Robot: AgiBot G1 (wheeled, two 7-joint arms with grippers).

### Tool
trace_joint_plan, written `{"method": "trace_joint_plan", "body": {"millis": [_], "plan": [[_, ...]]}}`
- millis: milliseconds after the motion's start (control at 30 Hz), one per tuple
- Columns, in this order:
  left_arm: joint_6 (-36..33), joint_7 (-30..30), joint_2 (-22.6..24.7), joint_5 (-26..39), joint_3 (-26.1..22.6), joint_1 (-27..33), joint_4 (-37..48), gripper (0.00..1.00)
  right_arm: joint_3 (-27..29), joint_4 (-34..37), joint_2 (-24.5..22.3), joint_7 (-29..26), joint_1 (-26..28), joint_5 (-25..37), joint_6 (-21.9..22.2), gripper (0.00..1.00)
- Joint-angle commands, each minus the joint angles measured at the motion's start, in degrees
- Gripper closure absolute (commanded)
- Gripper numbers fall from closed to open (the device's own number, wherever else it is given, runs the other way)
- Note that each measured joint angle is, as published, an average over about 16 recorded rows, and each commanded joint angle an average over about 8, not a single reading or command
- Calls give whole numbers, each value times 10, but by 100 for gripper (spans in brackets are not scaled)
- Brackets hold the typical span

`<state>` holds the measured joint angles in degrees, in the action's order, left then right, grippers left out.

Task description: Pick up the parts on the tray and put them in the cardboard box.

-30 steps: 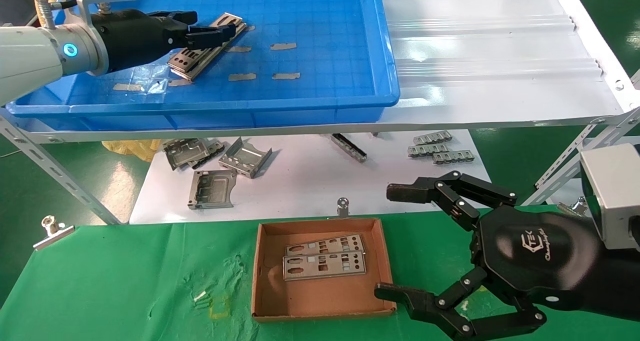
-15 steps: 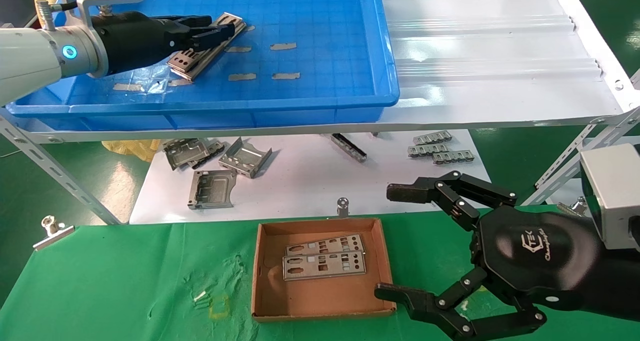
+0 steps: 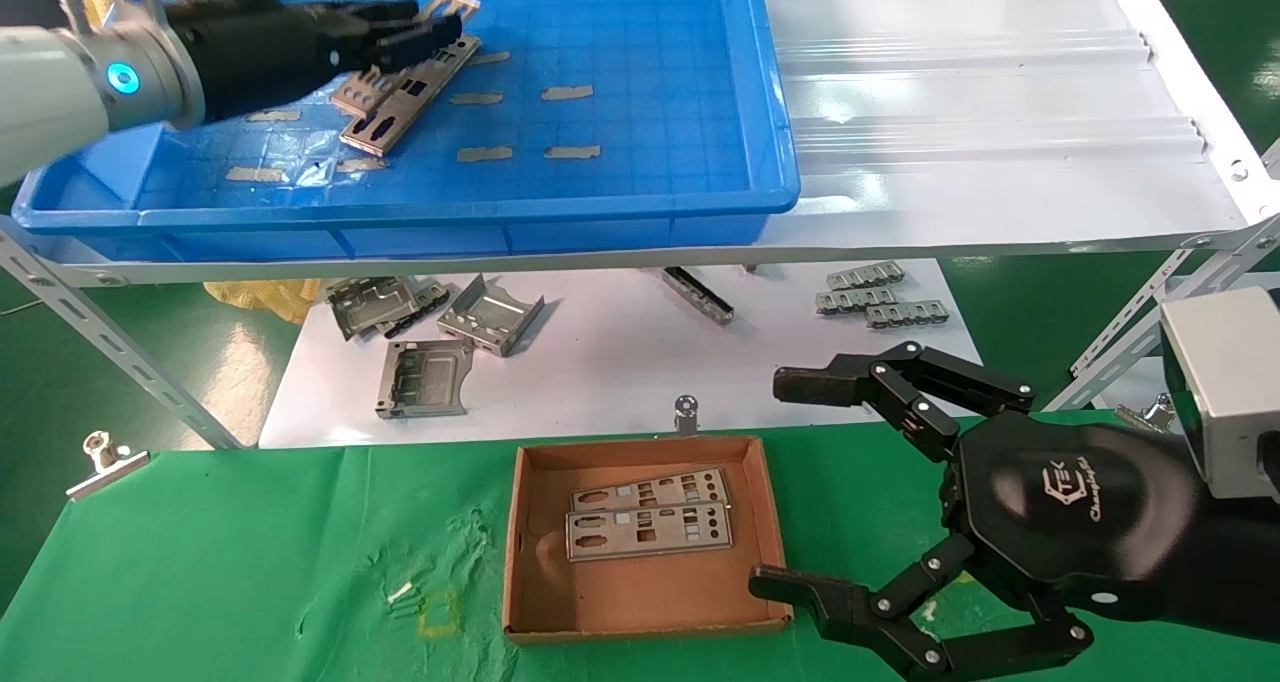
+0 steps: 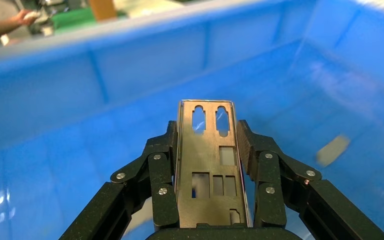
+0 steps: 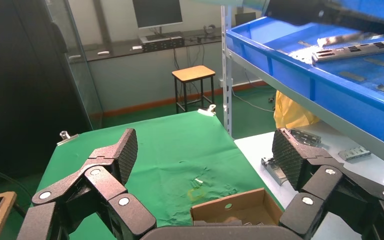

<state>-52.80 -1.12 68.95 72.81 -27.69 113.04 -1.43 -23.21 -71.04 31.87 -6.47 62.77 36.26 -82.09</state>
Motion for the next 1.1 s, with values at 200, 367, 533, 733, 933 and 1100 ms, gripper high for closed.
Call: {"method": "trace_joint_plan", "body": {"millis": [200,367,533,733,933,1100], "plan": [[-75,8,-14,-7,4,14,-14,100,0,0,0,0,0,0,0,0],[-158,20,-28,-10,4,23,-24,100,0,0,0,0,0,0,0,0],[-238,36,-44,-5,-1,31,-31,100,0,0,0,0,0,0,0,0],[-339,68,-62,1,-8,35,-46,100,0,0,0,0,0,0,0,0],[-390,94,-72,-5,-25,12,-94,100,0,0,0,0,0,0,0,0],[-395,96,-92,-50,-60,-55,-200,100,0,0,0,0,0,0,0,0]]}}
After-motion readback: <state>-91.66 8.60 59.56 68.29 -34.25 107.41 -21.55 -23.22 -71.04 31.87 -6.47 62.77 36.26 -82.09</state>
